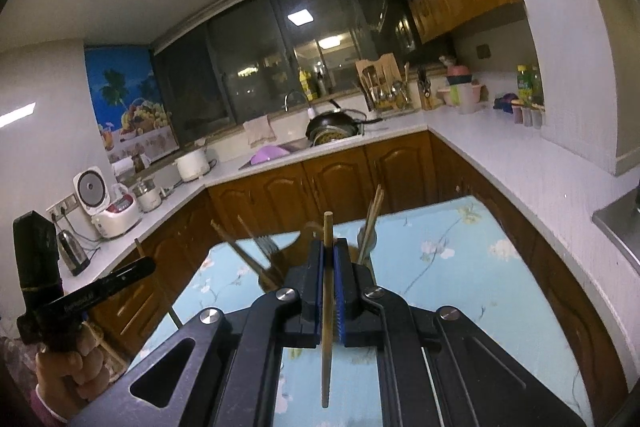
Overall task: Organize utensils
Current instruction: 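Lift both wooden chopsticks up toward the wooden holder, then lower both wooden chopsticks into the holder and open both tools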
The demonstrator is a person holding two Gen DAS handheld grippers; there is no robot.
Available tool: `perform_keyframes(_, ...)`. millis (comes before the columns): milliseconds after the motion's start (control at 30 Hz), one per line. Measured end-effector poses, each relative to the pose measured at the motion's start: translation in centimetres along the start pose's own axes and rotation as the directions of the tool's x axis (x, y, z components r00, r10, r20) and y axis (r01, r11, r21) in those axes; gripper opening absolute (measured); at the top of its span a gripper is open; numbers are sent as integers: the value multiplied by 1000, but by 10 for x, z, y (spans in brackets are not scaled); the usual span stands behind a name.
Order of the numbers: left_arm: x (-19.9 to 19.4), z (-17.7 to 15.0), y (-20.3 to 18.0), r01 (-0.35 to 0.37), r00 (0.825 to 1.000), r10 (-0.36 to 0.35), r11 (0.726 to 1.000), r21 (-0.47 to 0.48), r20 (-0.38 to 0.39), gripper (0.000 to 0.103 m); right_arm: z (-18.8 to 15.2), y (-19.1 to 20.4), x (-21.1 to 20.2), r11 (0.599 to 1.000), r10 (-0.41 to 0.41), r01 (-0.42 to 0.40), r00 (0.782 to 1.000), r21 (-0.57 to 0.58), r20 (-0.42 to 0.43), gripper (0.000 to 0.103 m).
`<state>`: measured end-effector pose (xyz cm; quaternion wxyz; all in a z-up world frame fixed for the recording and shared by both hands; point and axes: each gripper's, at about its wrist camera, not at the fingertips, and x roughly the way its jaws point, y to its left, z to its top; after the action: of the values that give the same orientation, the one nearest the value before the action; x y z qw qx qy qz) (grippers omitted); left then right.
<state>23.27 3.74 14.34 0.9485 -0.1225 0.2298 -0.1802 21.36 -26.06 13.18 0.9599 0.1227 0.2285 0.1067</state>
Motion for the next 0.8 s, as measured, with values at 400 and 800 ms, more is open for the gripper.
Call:
perform_keyframes(400, 28, 42, -1, -26, 984, 24, 1000, 10, 178, 3, 60, 2, 20, 1000, -15, 16, 990, -6, 137, 5)
perform_keyframes(800, 97, 15, 2, -87, 956, 96, 995, -48, 278, 3, 63, -5, 59, 999, -46, 48, 986, -6, 157, 5)
